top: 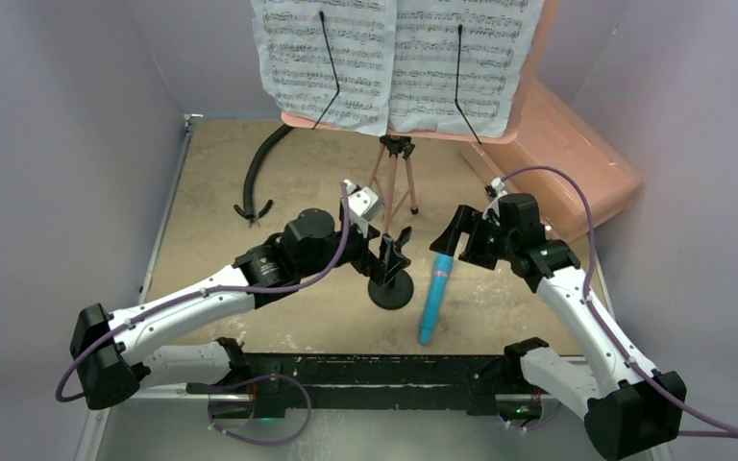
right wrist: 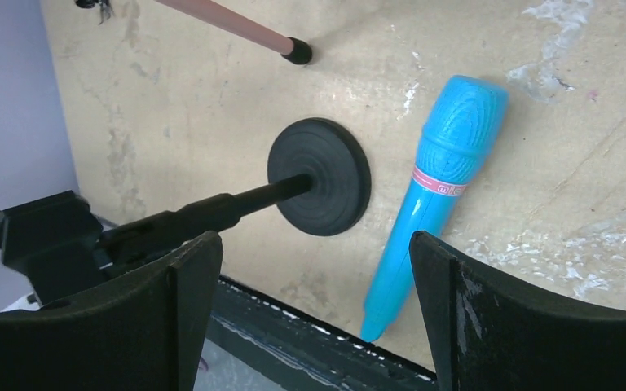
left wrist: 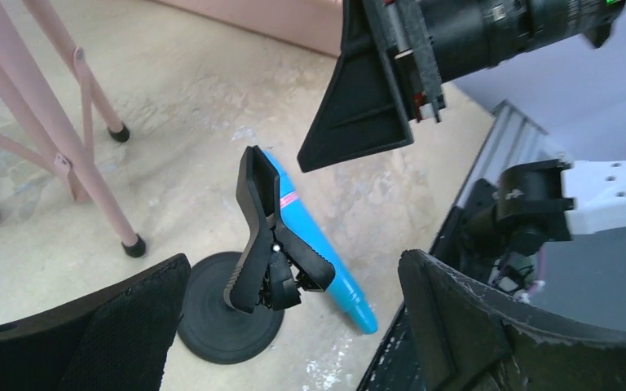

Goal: Set up the instrument practice props

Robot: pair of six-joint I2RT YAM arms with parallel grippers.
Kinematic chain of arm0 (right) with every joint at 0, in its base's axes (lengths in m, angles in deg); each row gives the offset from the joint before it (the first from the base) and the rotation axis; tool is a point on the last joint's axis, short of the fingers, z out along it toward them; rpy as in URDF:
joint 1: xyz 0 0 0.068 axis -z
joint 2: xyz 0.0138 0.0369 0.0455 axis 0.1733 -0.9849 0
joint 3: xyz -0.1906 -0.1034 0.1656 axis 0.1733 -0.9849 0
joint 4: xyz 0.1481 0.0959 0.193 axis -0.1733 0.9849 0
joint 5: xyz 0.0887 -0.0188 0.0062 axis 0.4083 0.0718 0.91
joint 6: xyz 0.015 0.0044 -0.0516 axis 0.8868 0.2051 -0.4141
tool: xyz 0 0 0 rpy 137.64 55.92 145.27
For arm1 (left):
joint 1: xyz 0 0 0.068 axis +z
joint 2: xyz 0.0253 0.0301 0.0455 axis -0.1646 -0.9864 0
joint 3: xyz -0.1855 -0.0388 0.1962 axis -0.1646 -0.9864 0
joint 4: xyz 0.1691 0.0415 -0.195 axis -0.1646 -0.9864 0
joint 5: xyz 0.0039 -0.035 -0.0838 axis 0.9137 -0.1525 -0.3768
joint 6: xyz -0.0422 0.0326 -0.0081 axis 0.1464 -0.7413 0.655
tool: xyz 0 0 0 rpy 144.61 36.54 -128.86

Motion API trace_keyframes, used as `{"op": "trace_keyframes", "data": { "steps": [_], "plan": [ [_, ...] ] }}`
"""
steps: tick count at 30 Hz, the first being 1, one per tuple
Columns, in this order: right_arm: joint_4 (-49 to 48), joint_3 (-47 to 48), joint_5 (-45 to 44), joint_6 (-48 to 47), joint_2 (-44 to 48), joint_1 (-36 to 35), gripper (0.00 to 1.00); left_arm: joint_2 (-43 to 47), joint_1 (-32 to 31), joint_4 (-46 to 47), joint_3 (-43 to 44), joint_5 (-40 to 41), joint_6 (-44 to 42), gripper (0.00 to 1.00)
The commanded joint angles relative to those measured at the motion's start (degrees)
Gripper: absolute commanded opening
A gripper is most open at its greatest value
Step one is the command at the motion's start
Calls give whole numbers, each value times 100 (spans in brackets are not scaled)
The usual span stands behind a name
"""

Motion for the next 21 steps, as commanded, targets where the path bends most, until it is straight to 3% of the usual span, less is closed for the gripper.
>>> {"op": "trace_keyframes", "data": {
  "steps": [1,4,10,21],
  "plan": [
    [-69,-38,-502,-184,-119,-7,87,-249,-309,-399,487,1407,-530,99],
    [55,-67,-603,-221,-428,-9,87,-456,-473,-692,744,1889,-692,98],
    [18,-216,-633,-338,-882,-8,85,-805,-693,-907,1077,1916,-1060,91],
    [108,-433,-1115,-528,-1489,-7,77,-1395,-830,-1232,1721,1704,-1642,64]
  ]
}}
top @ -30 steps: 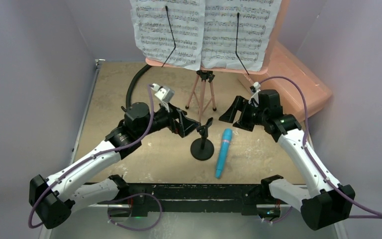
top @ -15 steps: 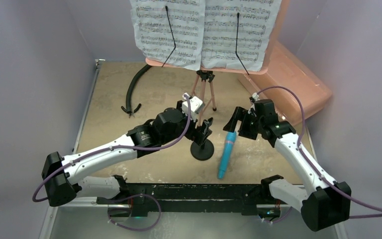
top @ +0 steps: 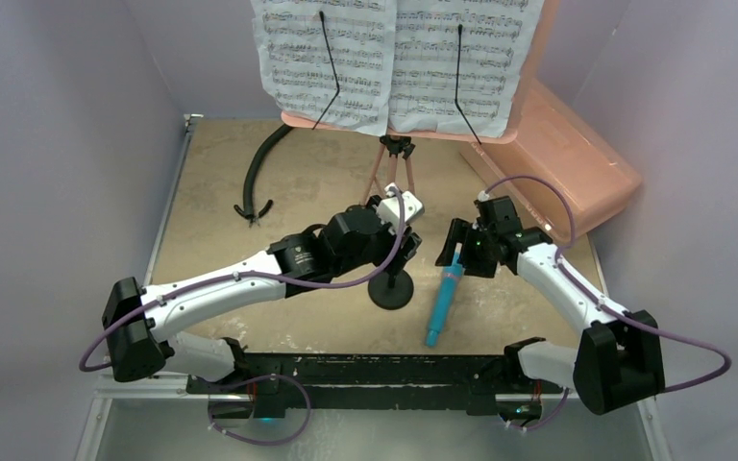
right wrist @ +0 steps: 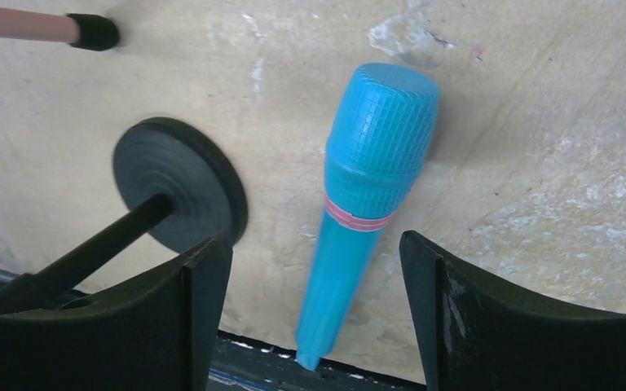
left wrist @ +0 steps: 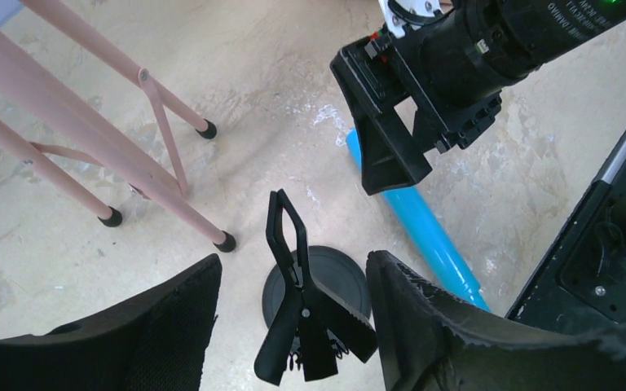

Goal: Set up the instrument practice props

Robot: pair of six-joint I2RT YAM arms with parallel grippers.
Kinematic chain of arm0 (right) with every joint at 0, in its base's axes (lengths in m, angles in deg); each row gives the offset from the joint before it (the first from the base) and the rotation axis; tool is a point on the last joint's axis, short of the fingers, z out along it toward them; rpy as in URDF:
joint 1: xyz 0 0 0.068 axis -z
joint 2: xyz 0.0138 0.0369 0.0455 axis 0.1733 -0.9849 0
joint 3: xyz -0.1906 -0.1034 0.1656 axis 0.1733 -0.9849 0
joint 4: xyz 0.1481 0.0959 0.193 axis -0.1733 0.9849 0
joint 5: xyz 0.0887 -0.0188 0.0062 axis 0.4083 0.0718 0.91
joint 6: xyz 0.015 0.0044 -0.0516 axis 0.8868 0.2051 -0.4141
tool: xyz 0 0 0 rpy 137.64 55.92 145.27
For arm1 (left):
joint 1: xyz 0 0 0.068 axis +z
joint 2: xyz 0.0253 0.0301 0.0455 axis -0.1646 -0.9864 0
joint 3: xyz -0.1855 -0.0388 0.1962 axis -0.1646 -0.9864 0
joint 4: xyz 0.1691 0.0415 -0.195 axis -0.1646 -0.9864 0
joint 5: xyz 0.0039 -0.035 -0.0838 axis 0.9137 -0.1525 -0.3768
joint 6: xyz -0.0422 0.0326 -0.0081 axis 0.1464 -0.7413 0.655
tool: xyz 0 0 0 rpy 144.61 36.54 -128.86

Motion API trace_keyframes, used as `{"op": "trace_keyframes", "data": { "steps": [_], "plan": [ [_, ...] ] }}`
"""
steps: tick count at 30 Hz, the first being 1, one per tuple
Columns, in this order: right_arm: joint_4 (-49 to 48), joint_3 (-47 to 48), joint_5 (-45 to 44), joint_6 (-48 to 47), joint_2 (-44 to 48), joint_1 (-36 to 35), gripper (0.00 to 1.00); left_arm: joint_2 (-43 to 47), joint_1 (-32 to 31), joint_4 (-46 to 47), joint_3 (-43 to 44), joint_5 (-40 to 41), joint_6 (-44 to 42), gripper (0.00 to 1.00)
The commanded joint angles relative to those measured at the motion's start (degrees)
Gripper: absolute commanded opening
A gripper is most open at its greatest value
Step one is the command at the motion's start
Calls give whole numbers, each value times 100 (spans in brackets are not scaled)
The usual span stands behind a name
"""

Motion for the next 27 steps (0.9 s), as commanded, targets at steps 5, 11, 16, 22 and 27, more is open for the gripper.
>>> {"op": "trace_keyframes", "data": {
  "steps": [5,11,16,22,27],
  "plan": [
    [57,-204,-381,-88,-218,-7,76,-263,-19,-99,502,-209,-570,54],
    [-4,-217,-442,-96,-266,-12,75,-558,-19,-324,780,-430,-699,52],
    [-51,-230,-416,-133,-306,-7,74,-862,-21,-705,1144,-501,-991,46],
    [-76,-217,-432,-201,-321,-8,71,-1056,-24,-973,1448,-600,-1154,27],
    [-85,-166,-433,-295,-356,-7,69,-953,-19,-930,1408,-1213,-1559,19]
  ]
}}
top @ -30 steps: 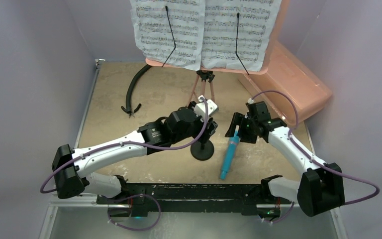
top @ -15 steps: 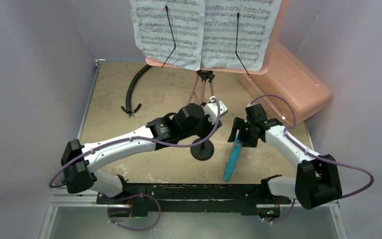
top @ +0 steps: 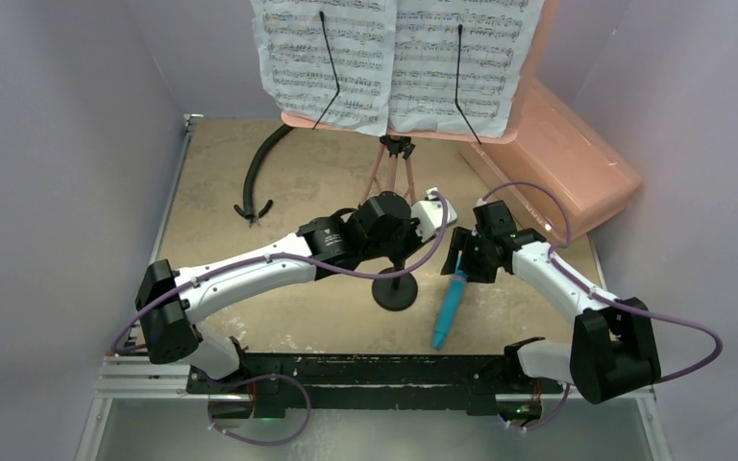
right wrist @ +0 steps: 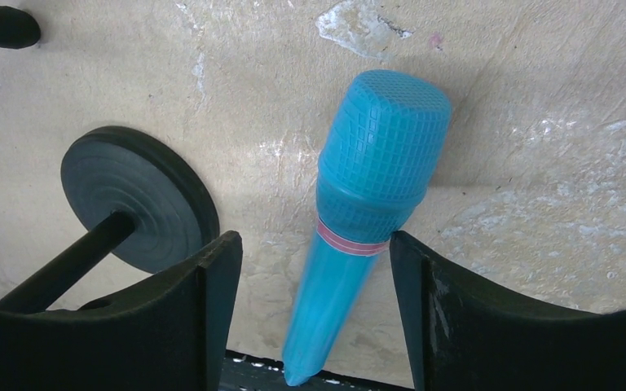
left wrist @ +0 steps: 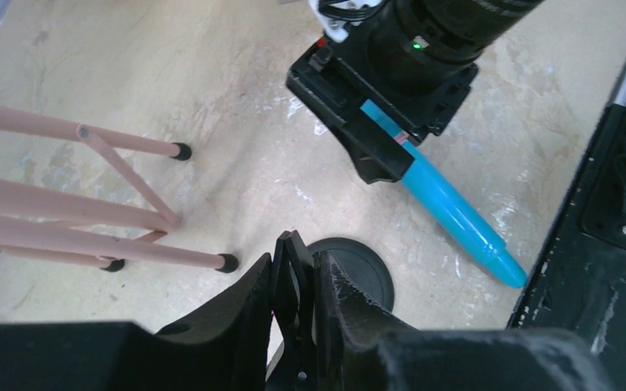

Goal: Set up the instrument practice props

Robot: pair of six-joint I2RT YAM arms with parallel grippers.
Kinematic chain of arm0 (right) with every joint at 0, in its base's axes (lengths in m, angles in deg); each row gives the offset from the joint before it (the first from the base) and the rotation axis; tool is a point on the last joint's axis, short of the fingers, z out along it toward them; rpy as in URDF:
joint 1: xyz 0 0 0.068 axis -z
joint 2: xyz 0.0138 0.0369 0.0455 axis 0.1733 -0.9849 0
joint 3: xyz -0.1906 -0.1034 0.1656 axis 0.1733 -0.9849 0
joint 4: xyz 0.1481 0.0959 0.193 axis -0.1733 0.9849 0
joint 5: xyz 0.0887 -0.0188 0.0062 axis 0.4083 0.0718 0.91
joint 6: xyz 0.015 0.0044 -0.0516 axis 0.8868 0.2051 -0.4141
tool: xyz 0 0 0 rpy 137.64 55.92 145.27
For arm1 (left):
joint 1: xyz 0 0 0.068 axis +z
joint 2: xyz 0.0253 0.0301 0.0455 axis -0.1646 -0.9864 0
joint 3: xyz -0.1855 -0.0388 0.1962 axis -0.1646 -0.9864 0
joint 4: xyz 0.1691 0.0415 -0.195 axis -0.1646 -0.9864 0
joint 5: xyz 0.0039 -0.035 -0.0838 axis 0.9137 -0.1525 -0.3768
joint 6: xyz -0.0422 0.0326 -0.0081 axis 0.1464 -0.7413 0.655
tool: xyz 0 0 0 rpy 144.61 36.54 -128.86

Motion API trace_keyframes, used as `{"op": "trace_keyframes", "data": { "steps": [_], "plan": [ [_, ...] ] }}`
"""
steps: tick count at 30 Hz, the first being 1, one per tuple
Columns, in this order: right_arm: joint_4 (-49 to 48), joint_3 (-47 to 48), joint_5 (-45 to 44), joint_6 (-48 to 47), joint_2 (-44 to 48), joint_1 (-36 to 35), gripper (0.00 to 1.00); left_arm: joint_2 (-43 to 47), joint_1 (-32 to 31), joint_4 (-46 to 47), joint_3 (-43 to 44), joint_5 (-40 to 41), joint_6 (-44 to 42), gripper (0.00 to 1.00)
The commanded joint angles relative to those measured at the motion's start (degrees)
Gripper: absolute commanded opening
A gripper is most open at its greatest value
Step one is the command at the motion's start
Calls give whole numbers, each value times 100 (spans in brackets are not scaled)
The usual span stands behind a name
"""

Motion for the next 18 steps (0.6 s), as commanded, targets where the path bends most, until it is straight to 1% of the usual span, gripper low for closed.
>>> {"op": "trace_keyframes", "data": {
  "steps": [1,5,7,15,18],
  "plan": [
    [-49,43,-146,-212,-70,-7,69,139,-12,-59,151,-827,-600,15],
    [-39,82,-257,-365,-114,-11,69,345,-17,11,-3,-1575,-1001,9],
    [-58,84,-434,-393,-172,-8,70,407,-21,3,-56,-1745,-1130,0],
    [-101,-56,-432,-393,-540,-12,71,347,-59,-351,188,-1730,-705,0],
    [-151,-53,-448,-369,-724,-16,70,329,-177,-470,298,-1554,-608,0]
  ]
}}
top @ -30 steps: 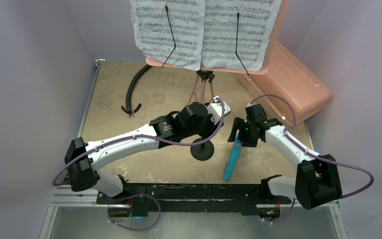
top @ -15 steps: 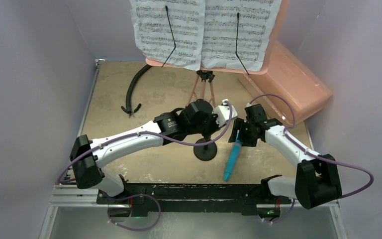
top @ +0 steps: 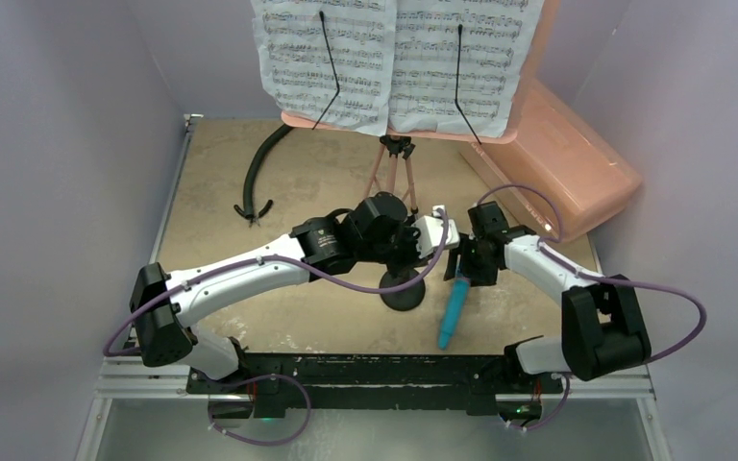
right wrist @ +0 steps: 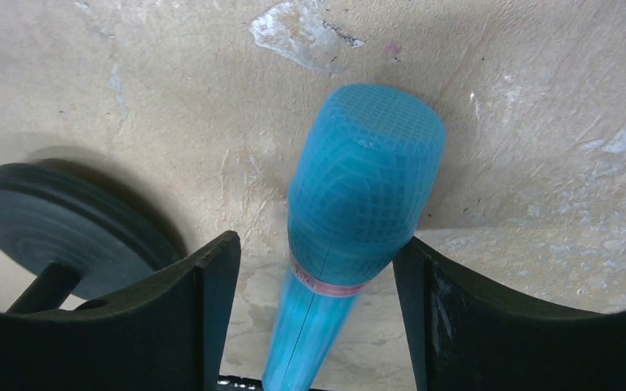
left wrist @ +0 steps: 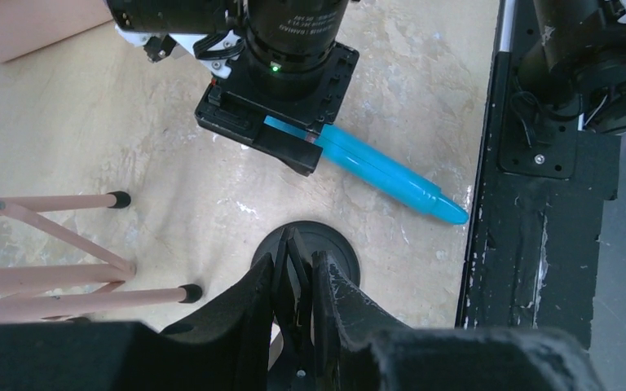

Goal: Set up the instrument practice props

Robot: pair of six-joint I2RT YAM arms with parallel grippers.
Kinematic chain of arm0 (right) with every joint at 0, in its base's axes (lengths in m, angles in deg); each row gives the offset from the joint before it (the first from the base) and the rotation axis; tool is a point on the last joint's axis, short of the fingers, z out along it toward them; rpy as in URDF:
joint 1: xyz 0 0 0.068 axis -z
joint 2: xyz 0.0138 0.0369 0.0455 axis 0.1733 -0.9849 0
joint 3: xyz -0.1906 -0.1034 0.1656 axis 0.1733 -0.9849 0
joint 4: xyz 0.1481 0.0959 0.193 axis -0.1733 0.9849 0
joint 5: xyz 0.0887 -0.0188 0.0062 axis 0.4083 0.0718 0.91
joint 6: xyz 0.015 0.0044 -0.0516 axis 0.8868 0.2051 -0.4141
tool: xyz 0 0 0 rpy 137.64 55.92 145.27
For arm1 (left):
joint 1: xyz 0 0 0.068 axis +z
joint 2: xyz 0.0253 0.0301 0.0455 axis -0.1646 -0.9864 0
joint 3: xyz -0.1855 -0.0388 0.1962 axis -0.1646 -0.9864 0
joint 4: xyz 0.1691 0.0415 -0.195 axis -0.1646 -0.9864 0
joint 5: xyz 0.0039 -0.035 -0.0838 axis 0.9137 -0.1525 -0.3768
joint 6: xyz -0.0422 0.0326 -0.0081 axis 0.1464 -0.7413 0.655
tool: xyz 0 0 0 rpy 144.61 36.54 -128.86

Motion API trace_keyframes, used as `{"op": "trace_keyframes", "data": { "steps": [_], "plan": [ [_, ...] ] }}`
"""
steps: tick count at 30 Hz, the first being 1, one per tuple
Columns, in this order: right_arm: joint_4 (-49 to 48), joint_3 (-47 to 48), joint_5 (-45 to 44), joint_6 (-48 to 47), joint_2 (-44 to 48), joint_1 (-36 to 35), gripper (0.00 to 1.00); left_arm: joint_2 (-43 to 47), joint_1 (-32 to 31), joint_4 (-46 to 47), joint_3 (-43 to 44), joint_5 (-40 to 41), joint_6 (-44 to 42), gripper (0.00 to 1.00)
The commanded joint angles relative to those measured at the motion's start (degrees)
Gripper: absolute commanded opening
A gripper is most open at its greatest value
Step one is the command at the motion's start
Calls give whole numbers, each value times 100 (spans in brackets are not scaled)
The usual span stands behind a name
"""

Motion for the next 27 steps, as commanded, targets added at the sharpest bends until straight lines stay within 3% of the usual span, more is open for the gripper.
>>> {"op": "trace_keyframes", "data": {
  "steps": [1,9,17,20,24,27],
  "plan": [
    [-97,-55,-177,-61,-217,-16,70,155,-199,-292,342,69,166,0],
    [-434,-21,-385,24,-666,-16,59,92,-407,-630,754,606,414,0],
    [-447,164,-687,-276,-580,-25,32,-89,-489,-801,754,611,604,0],
    [-395,218,-686,-382,-385,-27,15,-110,-509,-760,705,606,594,0],
    [-393,229,-451,-546,166,-34,7,-78,-519,-633,647,446,530,32],
    [-363,239,-261,-551,769,-35,3,-51,-518,-505,629,416,550,47]
  ]
}}
